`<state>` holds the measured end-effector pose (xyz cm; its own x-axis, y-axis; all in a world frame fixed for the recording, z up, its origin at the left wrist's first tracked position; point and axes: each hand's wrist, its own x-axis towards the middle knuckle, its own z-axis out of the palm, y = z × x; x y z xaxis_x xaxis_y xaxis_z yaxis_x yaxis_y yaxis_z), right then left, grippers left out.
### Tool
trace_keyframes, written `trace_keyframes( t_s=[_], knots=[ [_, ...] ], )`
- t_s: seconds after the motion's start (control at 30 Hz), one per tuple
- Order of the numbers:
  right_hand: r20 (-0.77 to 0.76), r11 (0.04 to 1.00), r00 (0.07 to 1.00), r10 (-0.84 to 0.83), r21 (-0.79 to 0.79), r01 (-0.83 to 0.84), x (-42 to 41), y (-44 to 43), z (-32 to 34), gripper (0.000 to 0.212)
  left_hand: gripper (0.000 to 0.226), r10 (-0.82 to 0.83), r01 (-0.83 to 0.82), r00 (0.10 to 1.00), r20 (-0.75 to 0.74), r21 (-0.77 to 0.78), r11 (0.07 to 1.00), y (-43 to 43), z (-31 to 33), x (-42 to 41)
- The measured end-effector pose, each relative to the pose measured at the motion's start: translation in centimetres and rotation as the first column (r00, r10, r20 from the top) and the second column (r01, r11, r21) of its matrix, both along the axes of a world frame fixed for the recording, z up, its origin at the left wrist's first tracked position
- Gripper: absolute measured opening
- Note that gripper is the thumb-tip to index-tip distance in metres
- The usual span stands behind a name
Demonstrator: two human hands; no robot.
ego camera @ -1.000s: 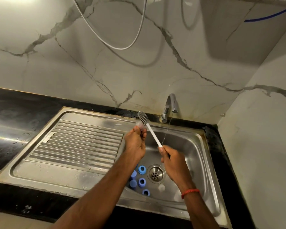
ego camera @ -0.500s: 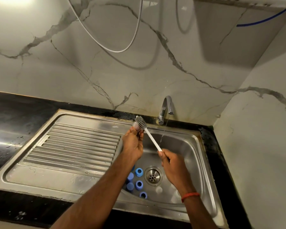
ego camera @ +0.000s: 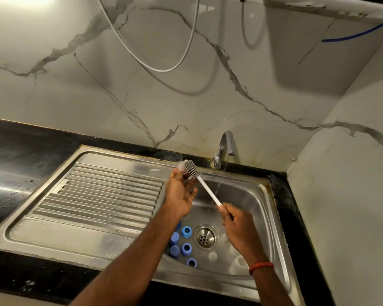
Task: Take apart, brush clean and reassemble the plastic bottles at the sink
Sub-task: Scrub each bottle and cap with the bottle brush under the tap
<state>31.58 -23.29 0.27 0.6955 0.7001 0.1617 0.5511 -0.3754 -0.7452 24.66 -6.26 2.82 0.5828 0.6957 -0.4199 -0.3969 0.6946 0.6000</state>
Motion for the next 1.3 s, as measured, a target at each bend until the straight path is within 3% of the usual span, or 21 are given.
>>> trace_keyframes(
  t_s=[0.2, 0.27, 0.37, 0.47, 0.63, 0.73, 0.97, 1.13, 1.2, 1.23, 1.3],
  knots=[
    [-0.127, 0.990, 0.985, -0.115, 0.070, 0.125, 0.3, -0.9, 0.2, 0.024, 0.042, -0.083, 0.086, 0.994, 0.072, -0.039, 0.996, 0.0, -1.0, -0.8],
    [-0.140, 0.991, 0.984, -0.109, 0.064, 0.119, 0.6, -1.3, 0.2, 0.021, 0.038, -0.118, 0.118, 0.990, 0.077, 0.006, 0.993, 0.6, -1.4, -1.0],
    [-0.153, 0.992, 0.983, -0.102, 0.060, 0.112, 1.0, -1.9, 0.0, 0.020, 0.016, -0.153, 0.162, 0.987, -0.054, 0.286, 0.945, 1.7, -1.9, -1.2],
    [-0.142, 0.993, 0.985, -0.094, 0.055, 0.103, 1.2, -2.3, -0.3, 0.021, 0.011, -0.115, 0.246, 0.960, -0.256, 0.572, 0.782, 2.5, -2.2, -1.7],
    [-0.002, 0.998, 0.998, -0.055, 0.025, 0.055, 1.9, -2.9, -0.3, 0.010, 0.043, 0.130, 0.367, 0.865, -0.485, 0.788, 0.495, 3.3, -2.3, -3.0],
    [0.135, 0.998, 0.988, -0.068, 0.021, 0.065, 2.6, -3.0, -0.5, 0.026, 0.042, 0.206, 0.393, 0.842, -0.498, 0.829, 0.398, 4.3, -3.2, -3.4],
    [0.484, 0.997, 0.873, -0.065, -0.013, 0.081, 3.8, -3.3, -0.5, 0.028, 0.033, 0.202, 0.418, 0.872, -0.447, 0.892, 0.170, 6.0, -4.0, -4.2],
    [0.736, 0.991, 0.667, -0.114, 0.035, 0.132, 3.8, -3.4, 0.5, 0.019, 0.020, 0.009, 0.508, 0.861, -0.509, 0.860, 0.053, 7.1, -3.9, -4.7],
    [0.795, 0.992, 0.599, -0.094, 0.024, 0.124, 3.2, -3.1, 0.7, 0.022, 0.018, 0.007, 0.511, 0.858, -0.513, 0.857, 0.070, 6.5, -3.9, -4.2],
    [0.809, 0.992, 0.581, -0.089, 0.021, 0.124, 3.0, -3.0, 0.6, 0.024, 0.018, 0.017, 0.488, 0.869, -0.494, 0.864, 0.126, 6.0, -3.9, -4.0],
    [0.798, 0.992, 0.595, -0.097, 0.027, 0.126, 2.8, -2.7, 0.5, 0.023, 0.020, 0.011, 0.379, 0.914, -0.405, 0.864, 0.332, 5.3, -3.7, -3.7]
  ],
)
